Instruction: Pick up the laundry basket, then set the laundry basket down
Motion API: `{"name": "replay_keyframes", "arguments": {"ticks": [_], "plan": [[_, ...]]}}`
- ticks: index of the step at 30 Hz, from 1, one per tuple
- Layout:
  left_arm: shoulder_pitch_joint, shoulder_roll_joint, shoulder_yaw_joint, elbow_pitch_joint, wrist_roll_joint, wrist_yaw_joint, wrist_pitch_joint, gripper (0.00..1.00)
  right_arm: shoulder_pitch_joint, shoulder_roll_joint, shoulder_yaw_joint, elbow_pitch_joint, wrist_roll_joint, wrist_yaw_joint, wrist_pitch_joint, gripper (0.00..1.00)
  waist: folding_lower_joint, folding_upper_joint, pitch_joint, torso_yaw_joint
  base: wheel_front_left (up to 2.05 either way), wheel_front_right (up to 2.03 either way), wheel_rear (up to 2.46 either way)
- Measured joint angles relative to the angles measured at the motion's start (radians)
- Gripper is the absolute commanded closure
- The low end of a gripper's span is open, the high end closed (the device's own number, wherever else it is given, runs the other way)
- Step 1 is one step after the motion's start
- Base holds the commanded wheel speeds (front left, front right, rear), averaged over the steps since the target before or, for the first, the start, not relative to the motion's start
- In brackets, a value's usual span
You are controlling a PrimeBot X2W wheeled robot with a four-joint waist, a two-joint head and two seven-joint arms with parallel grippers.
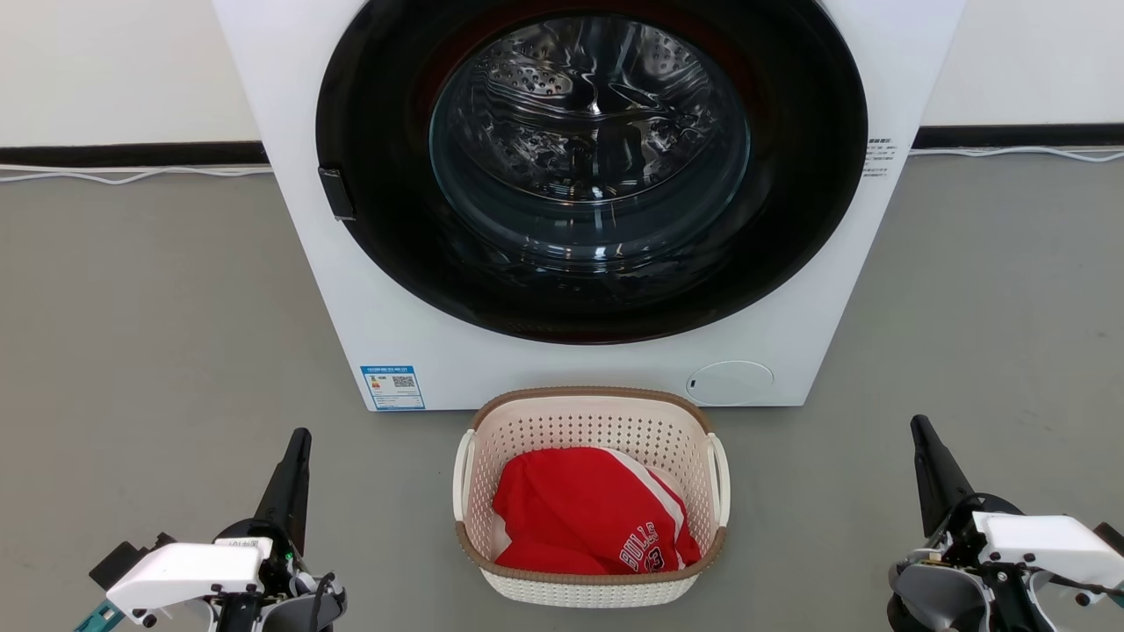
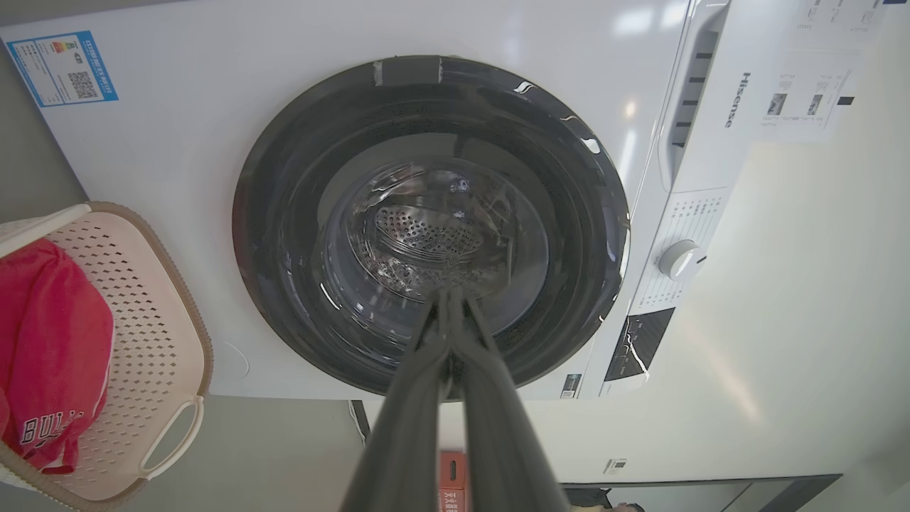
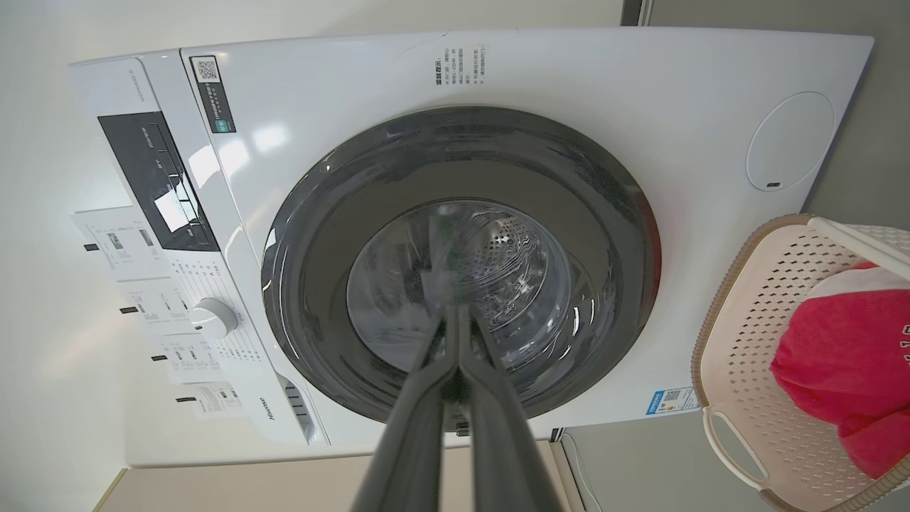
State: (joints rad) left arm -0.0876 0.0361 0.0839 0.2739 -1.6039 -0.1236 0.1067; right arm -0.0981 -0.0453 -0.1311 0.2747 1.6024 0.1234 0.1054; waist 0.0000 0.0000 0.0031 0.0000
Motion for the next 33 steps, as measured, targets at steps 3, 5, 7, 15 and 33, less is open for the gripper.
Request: {"name": "replay_keyframes", "arguments": {"ticks": [3, 5, 7, 15, 33], "plan": [[0.0, 0.0, 0.0, 0.0, 0.0, 0.0, 0.0, 1.0, 0.0, 0.0, 0.0, 0.0, 0.0, 0.0, 0.0, 1.0, 0.0, 0.0, 0.0, 0.0, 0.0, 0.0, 0.0], [0.0, 0.0, 0.0, 0.0, 0.0, 0.0, 0.0, 1.0, 0.0, 0.0, 0.0, 0.0, 0.0, 0.0, 0.0, 1.0, 0.0, 0.0, 0.0, 0.0, 0.0, 0.0, 0.0], [0.0, 0.0, 0.0, 0.0, 0.0, 0.0, 0.0, 1.0, 0.0, 0.0, 0.0, 0.0, 0.0, 0.0, 0.0, 1.0, 0.0, 0.0, 0.0, 0.0, 0.0, 0.0, 0.0], [0.025, -0.008, -0.002, 0.055, 0.0, 0.001, -0.001, 0.0, 0.027, 0.006, 0.004, 0.049, 0.0, -0.001, 0.0, 0.0, 0.0, 0.0, 0.0, 0.0, 0.0, 0.0, 0.0], [0.046, -0.008, -0.024, 0.052, -0.006, 0.002, -0.048, 0.0, 0.053, 0.01, 0.03, 0.03, -0.004, -0.001, -0.046, 0.0, 0.0003, 0.0, 0.003, 0.001, 0.0, 0.0, 0.0]]}}
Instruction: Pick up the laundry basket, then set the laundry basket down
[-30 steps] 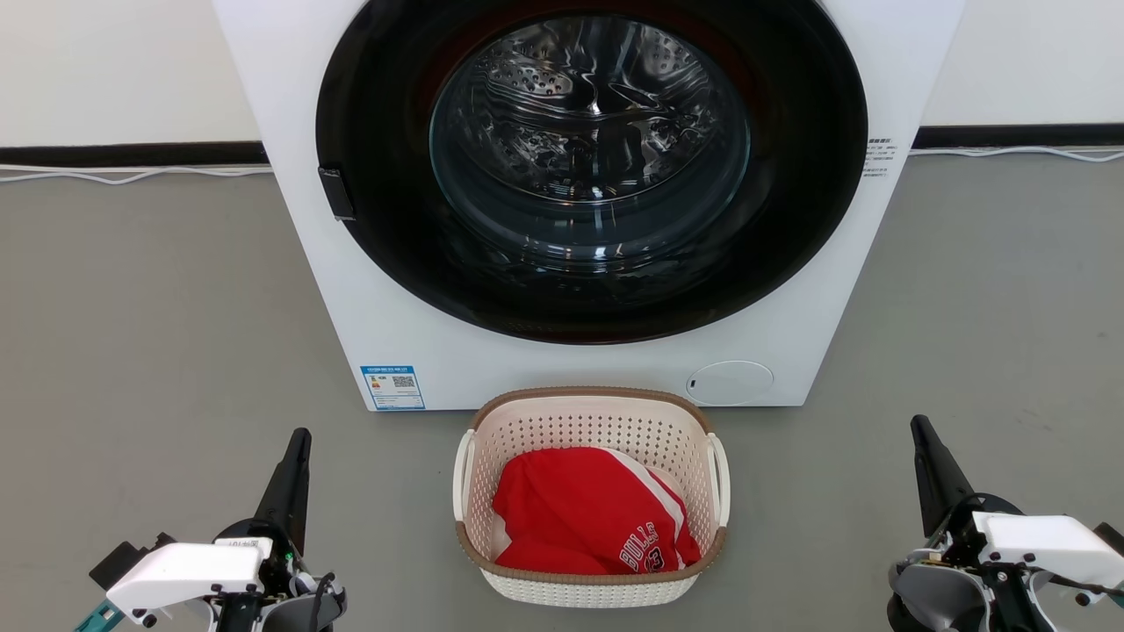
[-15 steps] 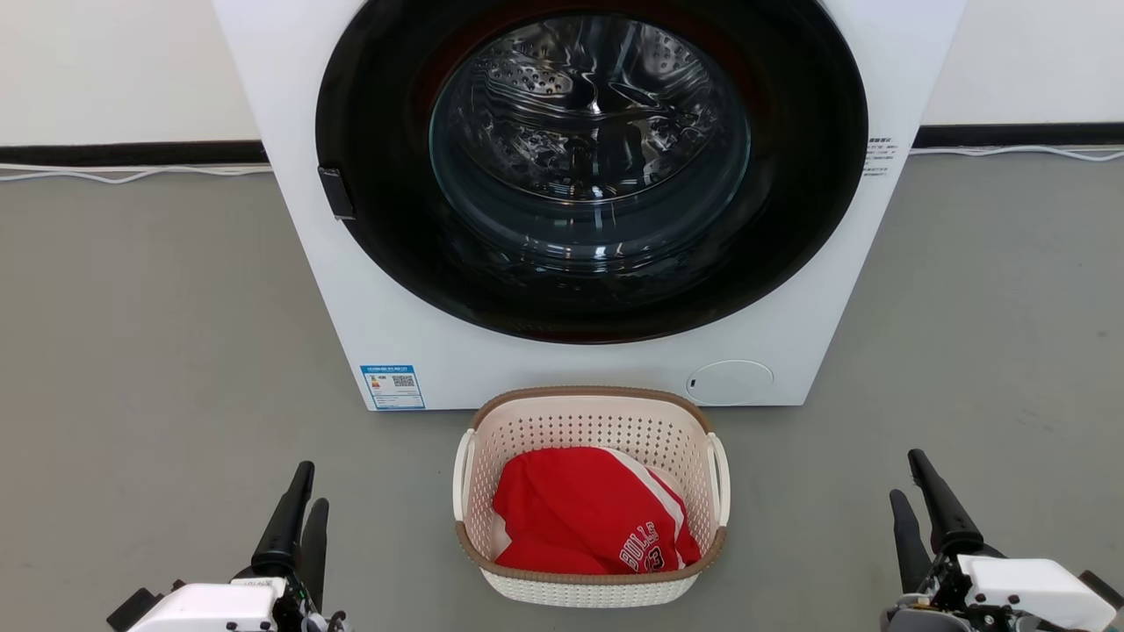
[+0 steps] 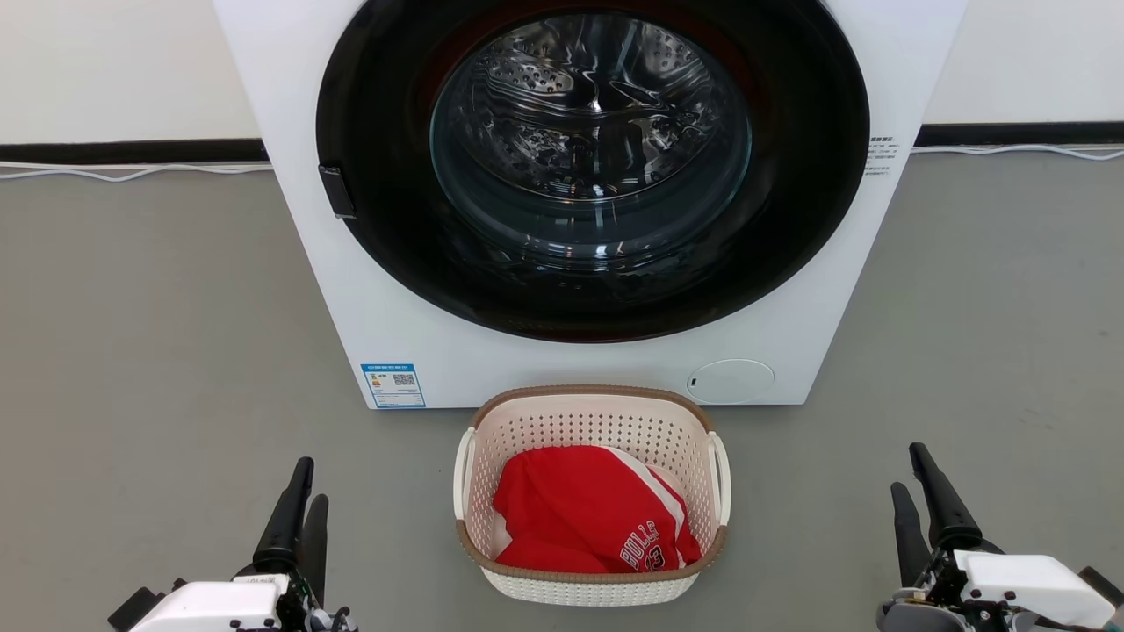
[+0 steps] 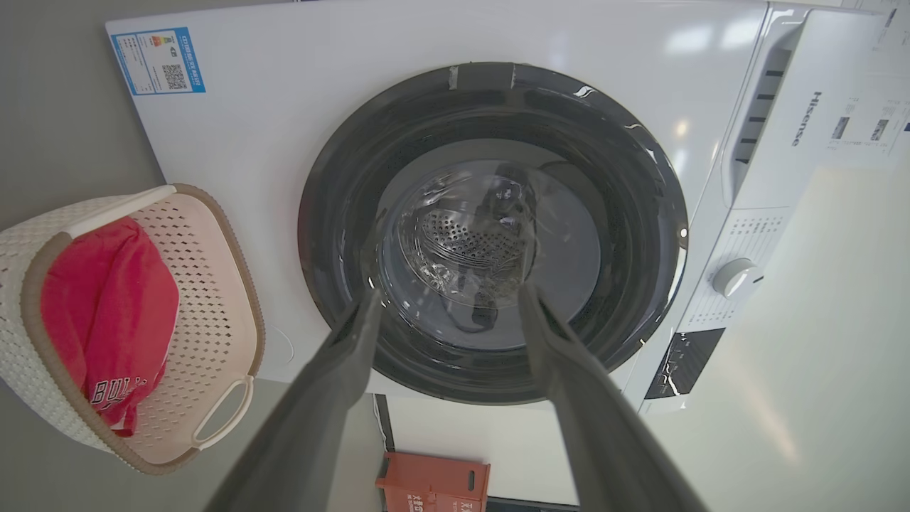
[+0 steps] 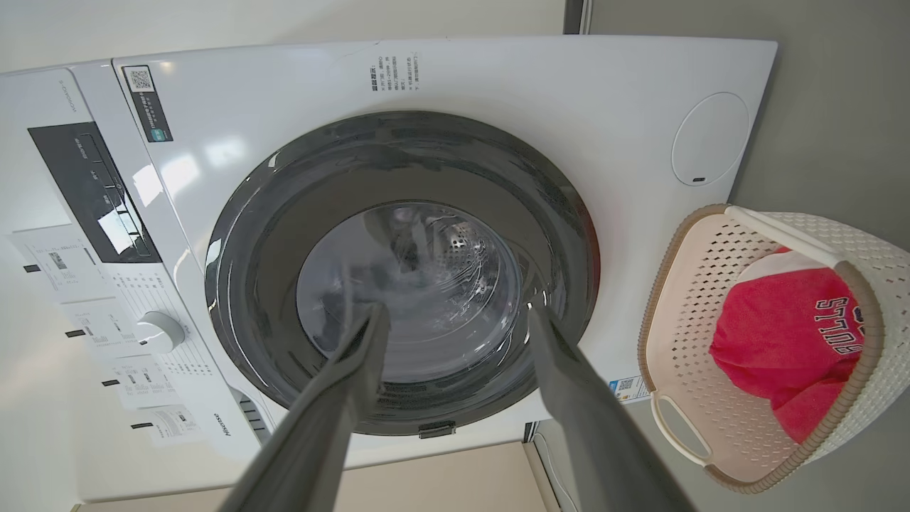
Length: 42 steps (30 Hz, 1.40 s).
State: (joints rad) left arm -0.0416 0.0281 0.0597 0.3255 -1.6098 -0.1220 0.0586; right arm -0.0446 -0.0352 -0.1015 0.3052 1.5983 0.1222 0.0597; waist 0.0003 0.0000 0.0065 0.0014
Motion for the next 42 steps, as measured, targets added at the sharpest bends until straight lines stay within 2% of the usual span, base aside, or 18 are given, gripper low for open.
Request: {"name": "replay_keyframes", "arguments": {"ticks": [8, 24, 35, 42], "plan": [[0.0, 0.0, -0.002, 0.001, 0.054, 0.0, -0.028, 0.0, 0.0, 0.0, 0.0, -0.005, -0.089, 0.0, -0.025, 0.0, -0.0001, 0.0, 0.0, 0.001, 0.0, 0.0, 0.0], [0.0, 0.002, 0.0, 0.002, 0.232, 0.0, -0.07, 0.0, 0.0, 0.0, -0.001, -0.032, -0.368, 0.0, -0.067, 0.0, -0.0001, 0.0, -0.001, 0.001, 0.0, 0.0, 0.0], [0.0, 0.003, 0.001, -0.001, 0.448, 0.002, -0.101, 0.0, 0.0, -0.002, 0.013, -0.049, -0.675, 0.001, -0.097, 0.0, -0.0002, 0.0, -0.004, 0.003, 0.0, 0.0, 0.0], [0.0, 0.003, -0.016, -0.012, 0.562, 0.018, -0.122, 0.0, 0.0, -0.002, 0.017, -0.064, -0.808, 0.001, -0.114, 0.0, -0.0001, 0.0, -0.004, 0.004, 0.0, 0.0, 0.0]]}}
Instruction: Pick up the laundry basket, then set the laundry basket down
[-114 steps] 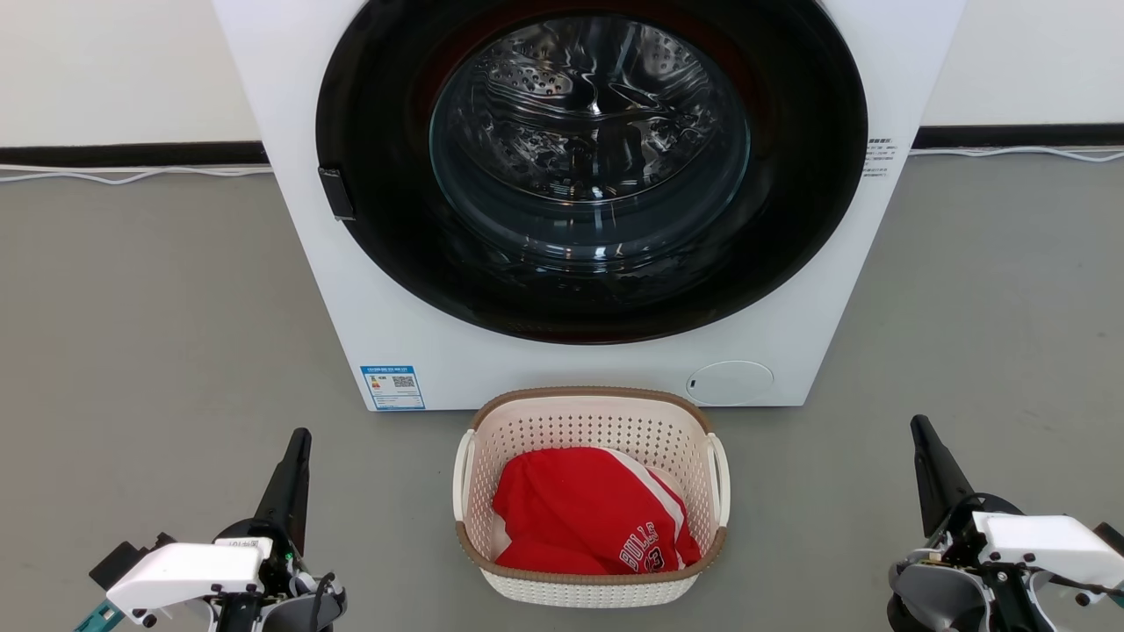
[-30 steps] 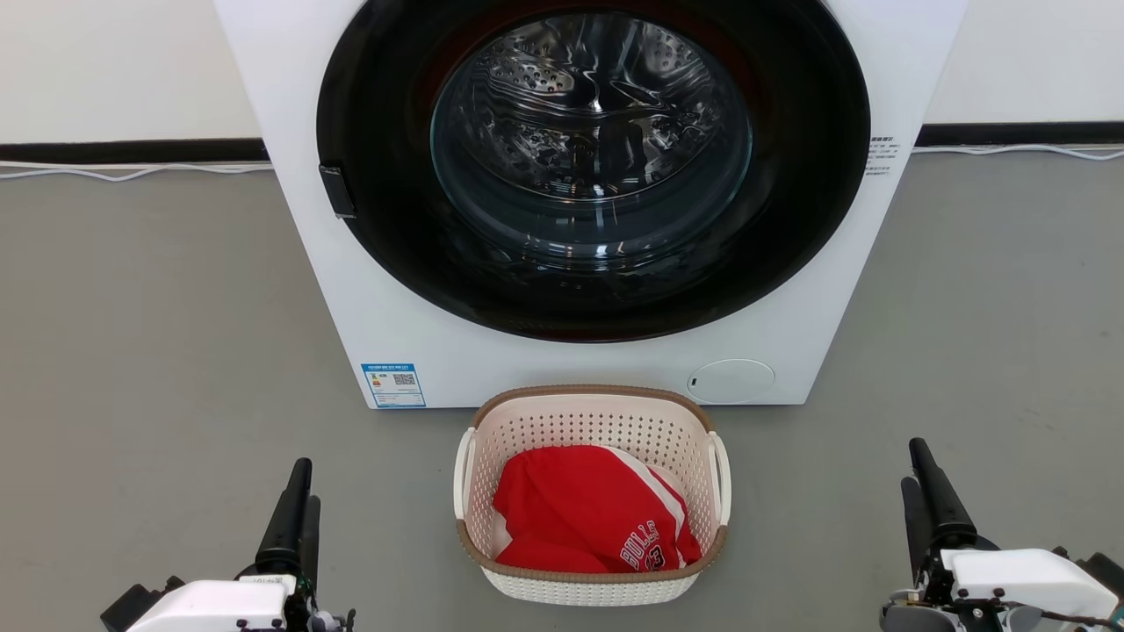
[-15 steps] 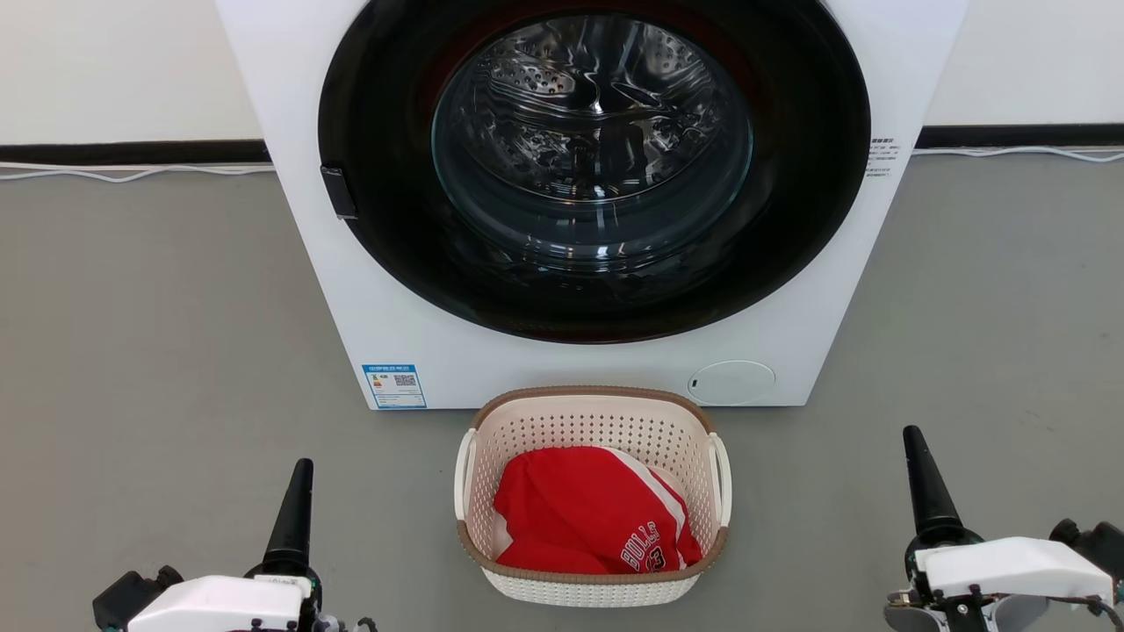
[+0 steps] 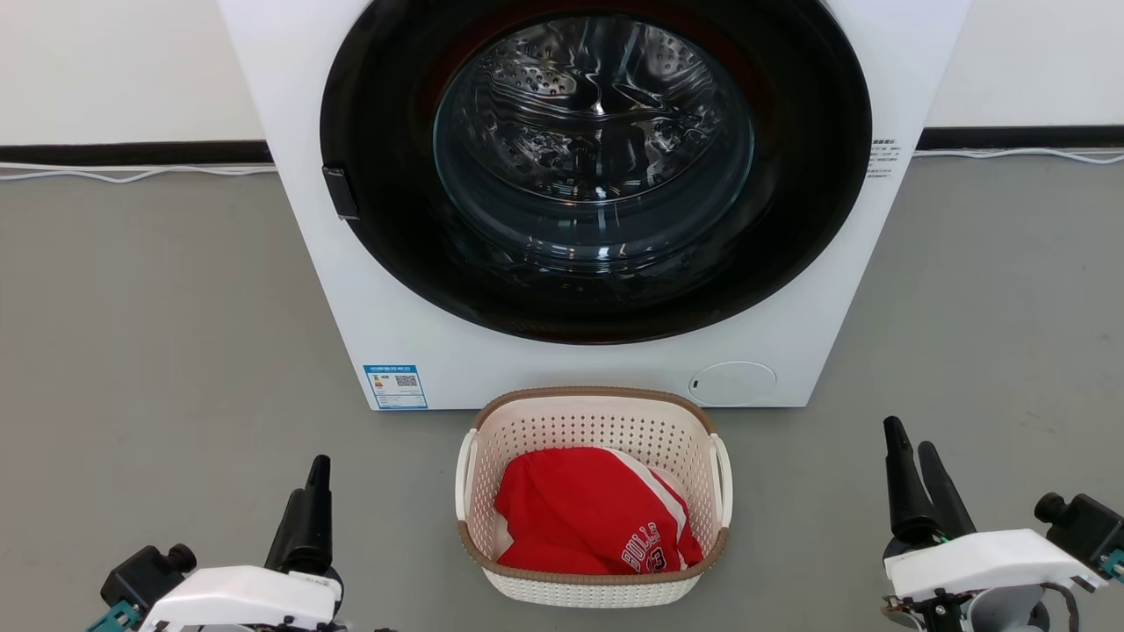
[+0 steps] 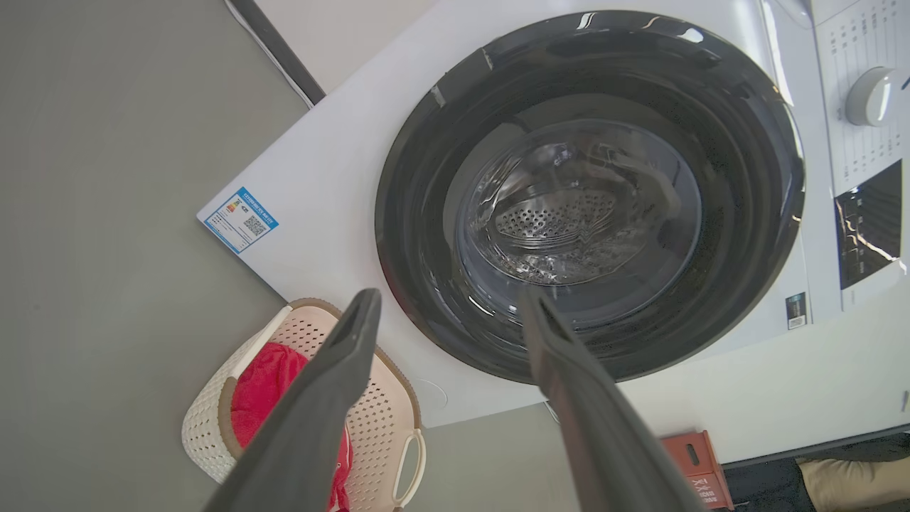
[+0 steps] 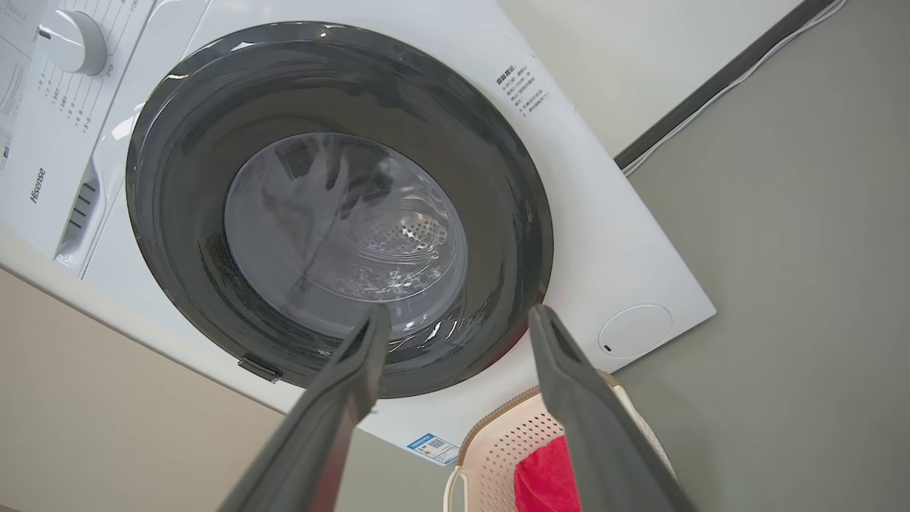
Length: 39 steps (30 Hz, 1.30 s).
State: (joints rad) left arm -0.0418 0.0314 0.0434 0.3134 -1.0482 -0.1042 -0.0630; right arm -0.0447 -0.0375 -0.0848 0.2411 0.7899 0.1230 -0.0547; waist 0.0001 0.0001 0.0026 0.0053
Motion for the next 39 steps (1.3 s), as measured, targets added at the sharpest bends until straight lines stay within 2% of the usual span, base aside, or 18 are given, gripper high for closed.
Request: {"name": "replay_keyframes", "arguments": {"ticks": [39], "plan": [[0.011, 0.004, -0.02, -0.018, 0.437, 0.034, -0.114, 0.0, 0.003, 0.0, 0.023, -0.007, -0.538, 0.0, -0.114, 0.0, -0.0001, 0.0, 0.008, 0.015, 0.0, 0.0, 0.0]]}}
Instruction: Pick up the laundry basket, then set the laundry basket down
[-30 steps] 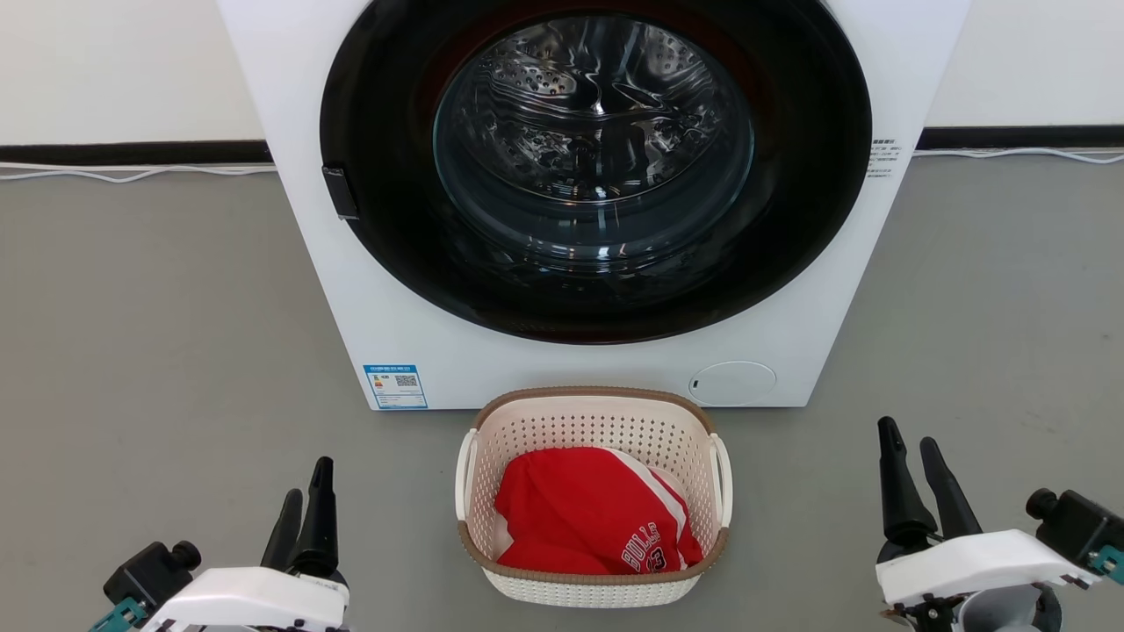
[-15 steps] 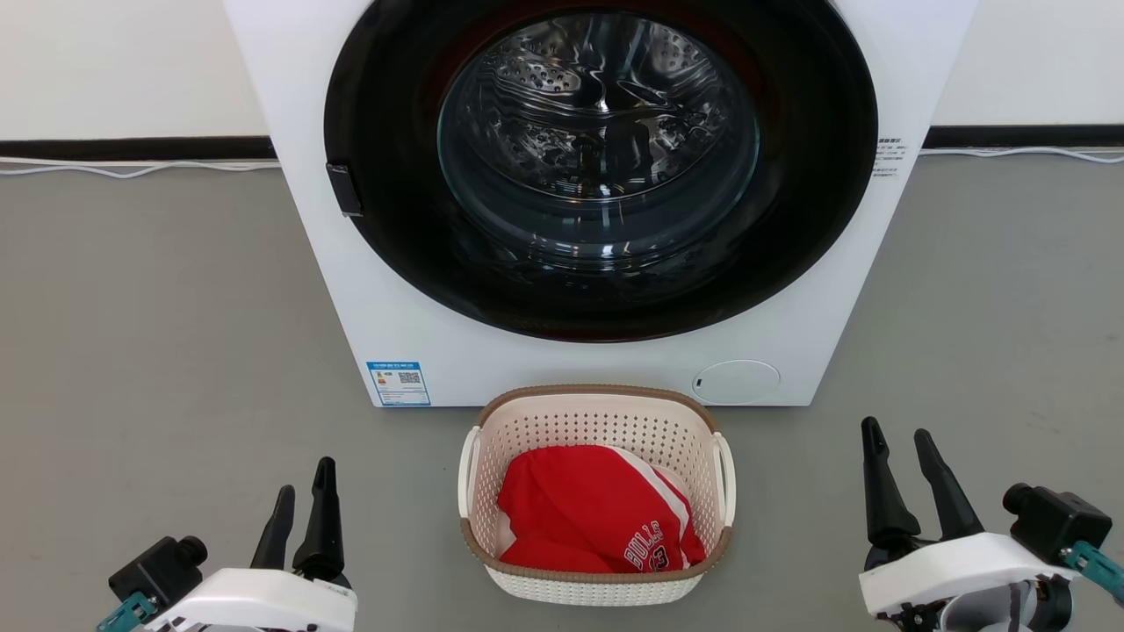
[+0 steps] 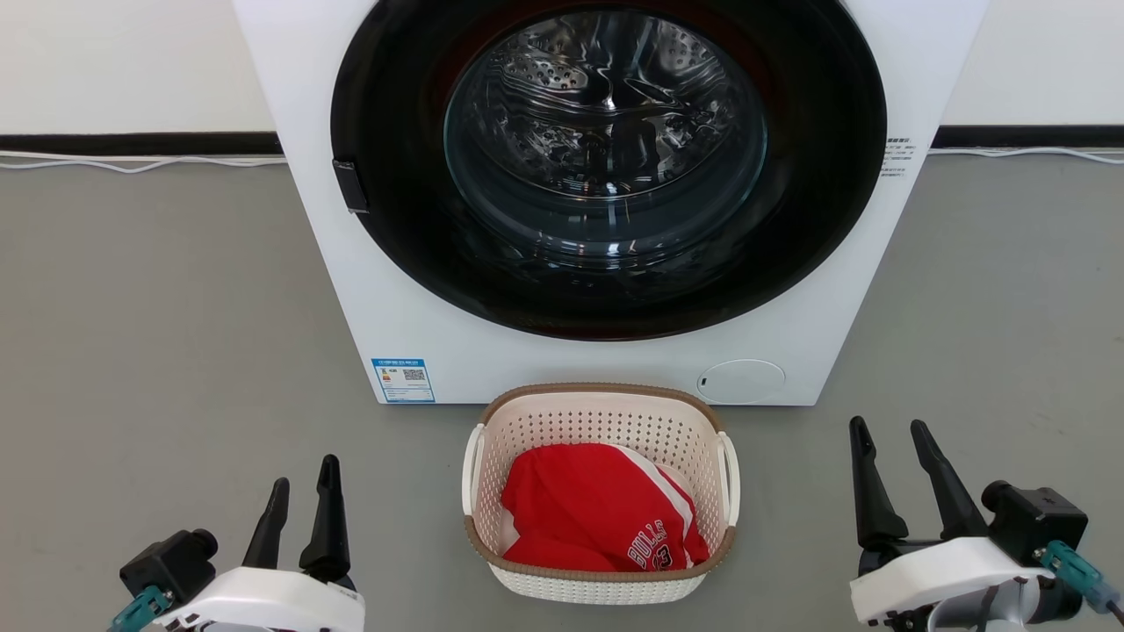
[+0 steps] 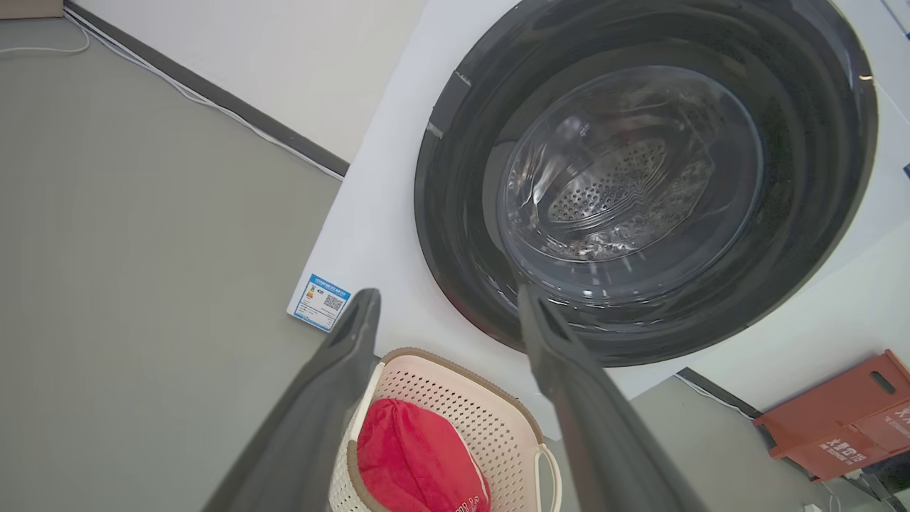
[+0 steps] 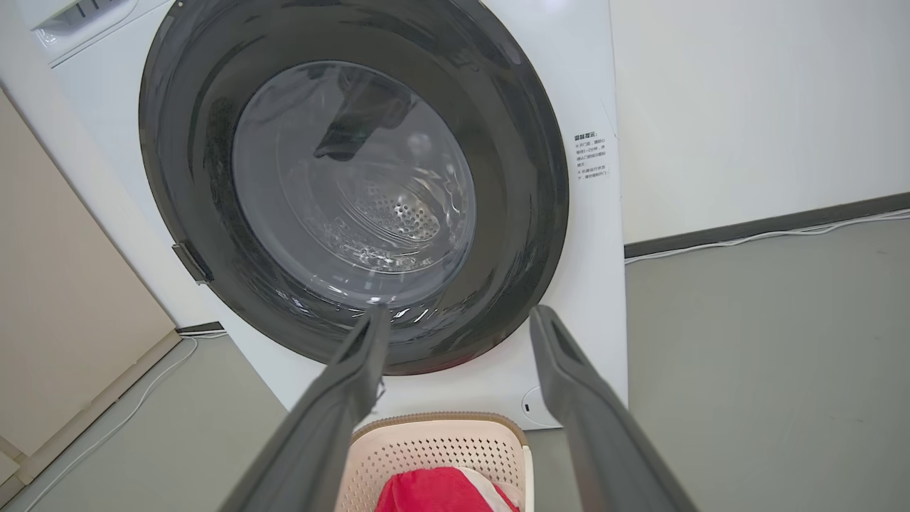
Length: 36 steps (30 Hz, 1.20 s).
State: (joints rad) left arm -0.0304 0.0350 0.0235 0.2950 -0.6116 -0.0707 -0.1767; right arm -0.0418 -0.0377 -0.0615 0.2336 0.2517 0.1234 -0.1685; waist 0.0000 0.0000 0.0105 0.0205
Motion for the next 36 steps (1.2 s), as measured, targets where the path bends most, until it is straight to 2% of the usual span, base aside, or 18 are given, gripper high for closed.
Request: {"name": "replay_keyframes", "arguments": {"ticks": [13, 26, 36], "plan": [[0.0, 0.001, -0.006, 0.004, 0.137, 0.009, -0.031, 0.0, 0.0, 0.0, -0.005, 0.015, -0.136, 0.0, -0.038, 0.0, 0.0, 0.0, 0.001, -0.002, 0.0, 0.0, 0.0], [0.001, 0.002, -0.017, 0.004, 0.271, 0.011, -0.071, 0.0, 0.0, -0.002, -0.004, 0.079, -0.271, 0.001, -0.073, 0.0, 0.0, 0.0, -0.002, 0.002, 0.0, 0.0, 0.0], [0.001, 0.003, -0.018, 0.004, 0.278, 0.018, -0.072, 0.0, 0.0, -0.002, -0.004, 0.103, -0.288, 0.001, -0.08, 0.0, 0.0001, 0.0, -0.002, 0.002, 0.0, 0.0, 0.0]]}}
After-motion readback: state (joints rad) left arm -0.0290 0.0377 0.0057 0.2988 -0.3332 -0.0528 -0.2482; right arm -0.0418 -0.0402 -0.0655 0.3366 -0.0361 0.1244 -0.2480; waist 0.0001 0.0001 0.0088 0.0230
